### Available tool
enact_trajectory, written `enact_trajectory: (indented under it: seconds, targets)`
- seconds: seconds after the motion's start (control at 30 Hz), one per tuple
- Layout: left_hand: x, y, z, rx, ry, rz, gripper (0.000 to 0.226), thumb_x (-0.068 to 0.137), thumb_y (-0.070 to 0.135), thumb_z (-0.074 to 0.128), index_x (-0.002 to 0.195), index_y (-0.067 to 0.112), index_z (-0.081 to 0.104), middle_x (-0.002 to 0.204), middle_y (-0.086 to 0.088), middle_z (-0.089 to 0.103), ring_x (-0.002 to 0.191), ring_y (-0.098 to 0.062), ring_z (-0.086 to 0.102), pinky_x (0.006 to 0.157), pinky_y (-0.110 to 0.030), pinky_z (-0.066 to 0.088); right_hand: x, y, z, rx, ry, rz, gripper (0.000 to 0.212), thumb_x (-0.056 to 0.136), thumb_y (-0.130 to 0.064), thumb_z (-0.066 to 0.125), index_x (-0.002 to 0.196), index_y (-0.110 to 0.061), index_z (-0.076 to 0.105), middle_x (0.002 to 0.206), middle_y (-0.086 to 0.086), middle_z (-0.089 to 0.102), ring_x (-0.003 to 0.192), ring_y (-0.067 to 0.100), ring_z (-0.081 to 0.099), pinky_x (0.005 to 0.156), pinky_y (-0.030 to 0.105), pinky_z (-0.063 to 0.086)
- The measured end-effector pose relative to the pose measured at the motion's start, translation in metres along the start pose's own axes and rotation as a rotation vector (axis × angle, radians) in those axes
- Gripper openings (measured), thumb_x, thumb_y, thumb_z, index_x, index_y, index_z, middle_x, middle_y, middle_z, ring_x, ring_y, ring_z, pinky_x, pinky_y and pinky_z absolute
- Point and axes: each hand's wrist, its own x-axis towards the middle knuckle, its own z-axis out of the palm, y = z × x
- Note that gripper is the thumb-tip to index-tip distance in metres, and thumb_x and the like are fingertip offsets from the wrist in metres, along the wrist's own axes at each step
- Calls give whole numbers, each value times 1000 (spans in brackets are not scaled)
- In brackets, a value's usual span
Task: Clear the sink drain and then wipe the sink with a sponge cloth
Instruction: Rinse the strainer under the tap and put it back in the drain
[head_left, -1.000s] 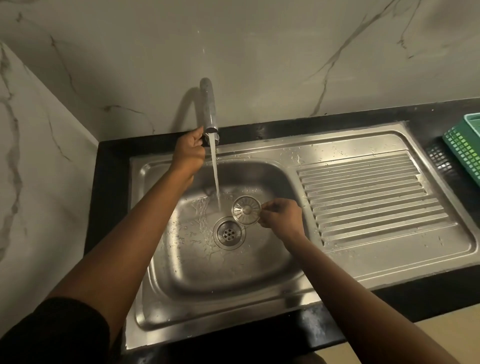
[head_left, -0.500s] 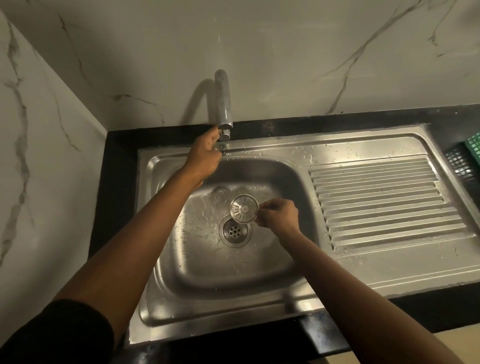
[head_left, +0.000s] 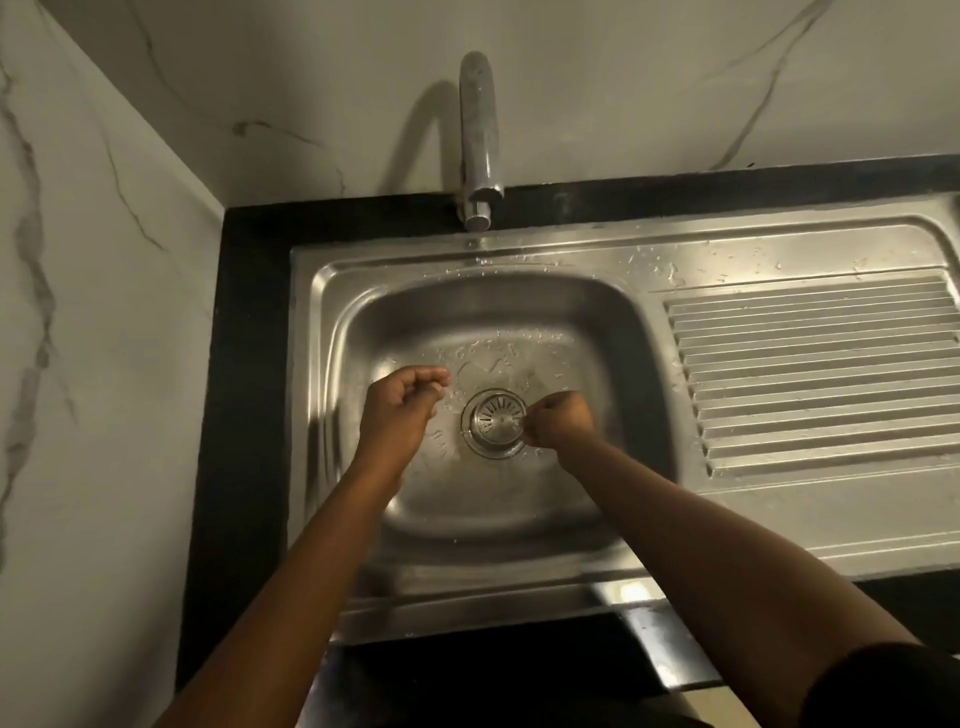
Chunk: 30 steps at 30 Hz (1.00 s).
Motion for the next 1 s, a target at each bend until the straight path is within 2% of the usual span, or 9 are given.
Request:
enact_trajectory:
  seconds: [0.07,0.17,0.3,0.47,0.6,0.73,0.83,0.93,1.0]
  targets:
    - [-9,-10,-3,-12,17,-37,26,99,3,64,100,25,78,106,3,82,104,-13,75,91,-33,58,3,4,4,-12,0,12,10,82,8,77,79,0,72,79,20,71,65,30,73,59,36,64]
    - [-19,-20,-6,-21,31,-64,27,98,3,65,98,26,79,105,3,82,104,-13,75,87,-30,57,10,10,12,-46,28,18,10,79,7,80,79,-1,74,90,26,75,86,39,76,80,50,65]
    - [-29,-30,-9,-7,23,-63,28,98,3,65,97,28,79,104,3,83,104,-14,76,86,-31,58,15,13,20,-105,45,23,18,76,1,86,92,2,79,95,24,77,90,36,77,85,48,64]
    - [-33,-35,-13,10,29,-66,28,99,2,65,98,27,79,106,0,83,104,-15,77,95,-37,61,15,11,25,-255,80,23,12,77,-4,81,89,-6,82,89,13,79,87,24,77,82,35,65]
    - [-34,-35,-13,25,22,-55,27,100,3,64,99,26,79,106,-1,83,104,-14,77,95,-37,61,15,11,25,-367,103,-90,14,84,-5,70,89,-11,82,77,6,75,76,23,73,73,30,61]
    - [-35,-33,-11,35,11,-44,26,99,4,64,99,26,79,105,1,83,103,-13,77,94,-35,60,16,13,22,-475,126,-138,4,85,-10,75,82,-10,78,77,7,74,75,22,71,71,28,58]
    - [-36,-31,-10,37,4,-37,25,99,5,64,100,25,79,105,2,83,103,-12,77,94,-33,60,14,14,19,-521,119,-145,3,82,-12,77,82,-10,79,72,6,71,66,19,66,65,23,51]
    - [-38,-29,-9,32,2,-41,25,99,4,64,100,25,79,106,0,83,104,-14,77,94,-33,59,10,11,13,-512,75,-170,4,84,-8,77,87,-9,80,79,8,75,76,21,72,70,27,59]
    - [-40,-25,-6,32,1,-39,25,99,4,65,99,25,79,106,0,83,104,-15,76,93,-33,60,2,5,7,-476,47,-189,12,87,-4,70,82,-11,78,71,5,74,66,16,73,60,23,60]
